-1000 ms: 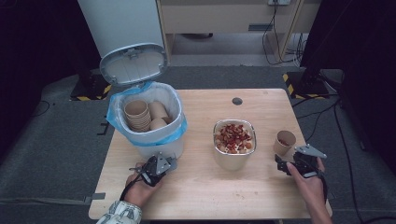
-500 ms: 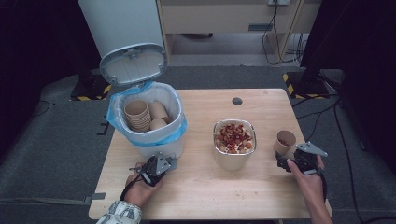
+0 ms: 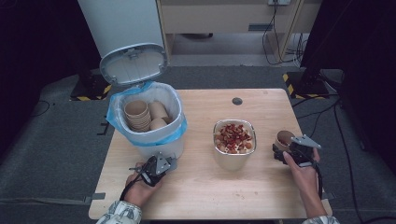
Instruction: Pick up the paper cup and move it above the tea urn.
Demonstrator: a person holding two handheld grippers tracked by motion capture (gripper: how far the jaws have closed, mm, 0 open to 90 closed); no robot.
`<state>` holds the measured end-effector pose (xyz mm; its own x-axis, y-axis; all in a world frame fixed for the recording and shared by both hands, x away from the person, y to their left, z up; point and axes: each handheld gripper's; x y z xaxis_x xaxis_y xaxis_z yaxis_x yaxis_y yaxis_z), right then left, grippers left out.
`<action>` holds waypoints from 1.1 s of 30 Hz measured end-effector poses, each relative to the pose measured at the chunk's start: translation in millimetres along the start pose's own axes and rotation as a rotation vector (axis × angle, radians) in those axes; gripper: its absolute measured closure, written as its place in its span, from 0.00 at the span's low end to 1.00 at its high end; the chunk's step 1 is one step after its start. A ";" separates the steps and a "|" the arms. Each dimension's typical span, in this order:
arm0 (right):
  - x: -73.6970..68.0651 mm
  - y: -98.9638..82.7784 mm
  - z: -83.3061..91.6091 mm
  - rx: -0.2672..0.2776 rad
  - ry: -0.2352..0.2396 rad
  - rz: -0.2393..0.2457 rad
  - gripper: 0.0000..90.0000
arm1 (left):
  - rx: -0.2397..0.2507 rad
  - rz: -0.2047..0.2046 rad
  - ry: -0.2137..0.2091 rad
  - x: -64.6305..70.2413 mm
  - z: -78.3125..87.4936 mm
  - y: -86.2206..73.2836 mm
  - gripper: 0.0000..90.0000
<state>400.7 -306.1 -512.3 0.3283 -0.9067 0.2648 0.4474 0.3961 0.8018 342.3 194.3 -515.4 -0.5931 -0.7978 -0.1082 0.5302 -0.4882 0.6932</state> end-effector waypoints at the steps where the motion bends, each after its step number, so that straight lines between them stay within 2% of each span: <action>1: 0.0 0.0 0.0 0.000 0.000 0.000 0.07 | 0.000 0.000 0.000 0.0 0.0 0.0 1.00; 11: 5.5 2.7 -11.1 0.052 0.016 -0.089 0.12 | 0.000 -0.001 0.000 0.1 0.0 -0.1 1.00; 16: 7.4 4.2 -9.5 0.094 0.014 -0.107 0.14 | 0.000 -0.002 0.001 0.3 0.0 -0.1 1.00; 24: 6.8 3.7 -11.5 0.101 0.015 -0.097 0.17 | 0.000 -0.002 0.001 0.3 0.0 -0.1 1.00; 33: 5.6 2.1 -16.2 0.095 0.004 -0.064 0.21 | 0.001 -0.001 0.001 0.1 0.1 -0.2 1.00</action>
<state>417.0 -308.0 -517.9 0.3044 -0.9292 0.2093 0.3870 0.3215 0.8642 342.1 194.3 -515.5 -0.5932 -0.7976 -0.1094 0.5293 -0.4888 0.6935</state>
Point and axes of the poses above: each handheld gripper's, and its own axes: z roughly backward along the jaws, y roughly out of its top, x roughly to its right, and after that the axes turned 15 degrees about z, right-handed
